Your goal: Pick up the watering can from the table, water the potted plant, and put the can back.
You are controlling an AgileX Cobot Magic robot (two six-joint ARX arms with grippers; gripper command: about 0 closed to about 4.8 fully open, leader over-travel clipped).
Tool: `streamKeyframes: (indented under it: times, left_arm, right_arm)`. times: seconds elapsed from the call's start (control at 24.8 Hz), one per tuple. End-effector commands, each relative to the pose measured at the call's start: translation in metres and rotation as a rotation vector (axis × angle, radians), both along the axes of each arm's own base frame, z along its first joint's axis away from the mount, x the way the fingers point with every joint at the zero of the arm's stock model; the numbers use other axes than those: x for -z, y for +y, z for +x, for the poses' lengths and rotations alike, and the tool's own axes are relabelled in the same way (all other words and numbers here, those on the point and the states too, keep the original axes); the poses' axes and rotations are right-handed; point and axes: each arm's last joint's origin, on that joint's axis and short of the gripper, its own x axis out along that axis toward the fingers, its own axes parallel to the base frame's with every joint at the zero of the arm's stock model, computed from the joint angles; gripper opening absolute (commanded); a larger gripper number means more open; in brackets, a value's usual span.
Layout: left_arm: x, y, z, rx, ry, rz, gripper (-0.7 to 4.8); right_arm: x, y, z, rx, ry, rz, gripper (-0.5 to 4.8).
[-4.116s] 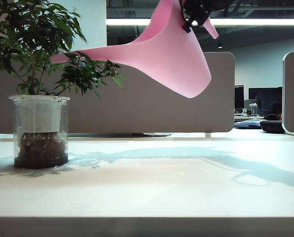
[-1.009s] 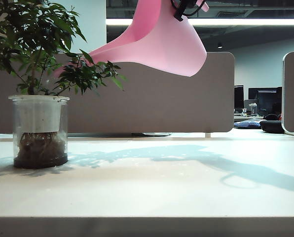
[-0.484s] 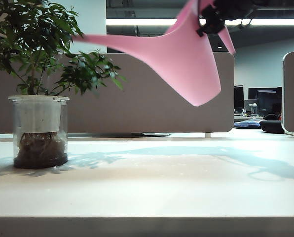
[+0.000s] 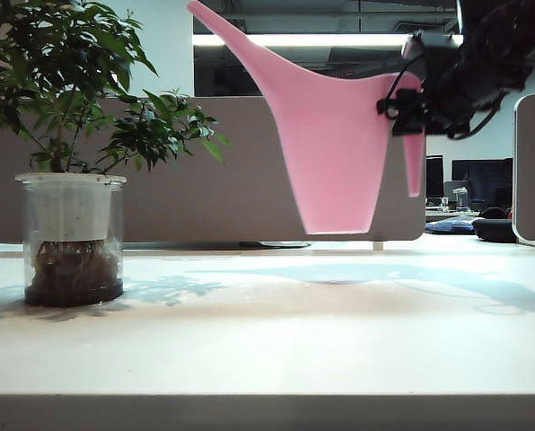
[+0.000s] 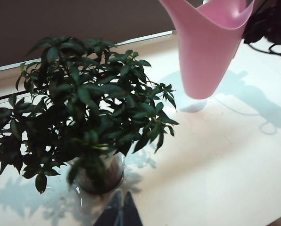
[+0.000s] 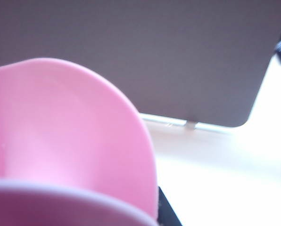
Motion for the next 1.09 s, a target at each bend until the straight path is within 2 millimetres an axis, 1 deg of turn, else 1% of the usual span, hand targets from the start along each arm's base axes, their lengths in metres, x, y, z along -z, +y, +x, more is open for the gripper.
streamKeyframes:
  times: [0.04, 0.16, 0.28, 0.36, 0.48, 0.65, 0.73, 0.77, 0.89, 1.01, 1.09]
  left_arm:
    - [-0.001, 0.0, -0.001, 0.003, -0.006, -0.005, -0.05]
    - [0.0, 0.0, -0.001, 0.003, -0.001, -0.004, -0.05]
    - [0.0, 0.0, -0.001, 0.003, 0.004, -0.003, -0.05]
    - [0.001, 0.0, -0.001, 0.002, 0.01, -0.001, -0.05]
    - [0.002, 0.0, -0.001, 0.002, 0.024, 0.002, -0.05]
    - [0.003, 0.0, -0.002, 0.002, 0.037, 0.005, -0.05]
    - [0.003, 0.0, -0.002, 0.002, 0.037, 0.005, -0.05]
    - [0.003, 0.0, -0.002, 0.002, 0.037, 0.005, -0.05]
    - [0.003, 0.0, -0.002, 0.002, 0.036, 0.005, -0.05]
    - [0.003, 0.0, -0.002, 0.002, 0.035, 0.005, -0.05]
    - [0.003, 0.0, -0.002, 0.002, 0.036, 0.005, -0.05]
  right_arm:
    - [0.005, 0.002, 0.005, -0.005, -0.04, 0.084, 1.43]
    - [0.017, 0.001, 0.002, 0.017, -0.049, 0.089, 1.43]
    - [0.031, -0.001, -0.005, 0.057, -0.051, 0.085, 1.43]
    - [0.042, -0.003, -0.015, 0.087, -0.027, 0.078, 1.43]
    - [0.048, -0.005, -0.028, 0.105, -0.025, 0.075, 1.34]
    - [0.051, -0.01, -0.046, 0.166, -0.031, 0.069, 1.34]
    - [0.052, -0.012, -0.061, 0.184, -0.032, 0.067, 1.34]
    - [0.051, -0.013, -0.065, 0.185, -0.038, 0.067, 1.34]
    - [0.05, -0.014, -0.072, 0.198, -0.064, 0.07, 1.34]
    - [0.051, -0.014, -0.073, 0.205, -0.06, 0.068, 1.4]
    - [0.052, -0.014, -0.073, 0.205, -0.047, 0.064, 1.75]
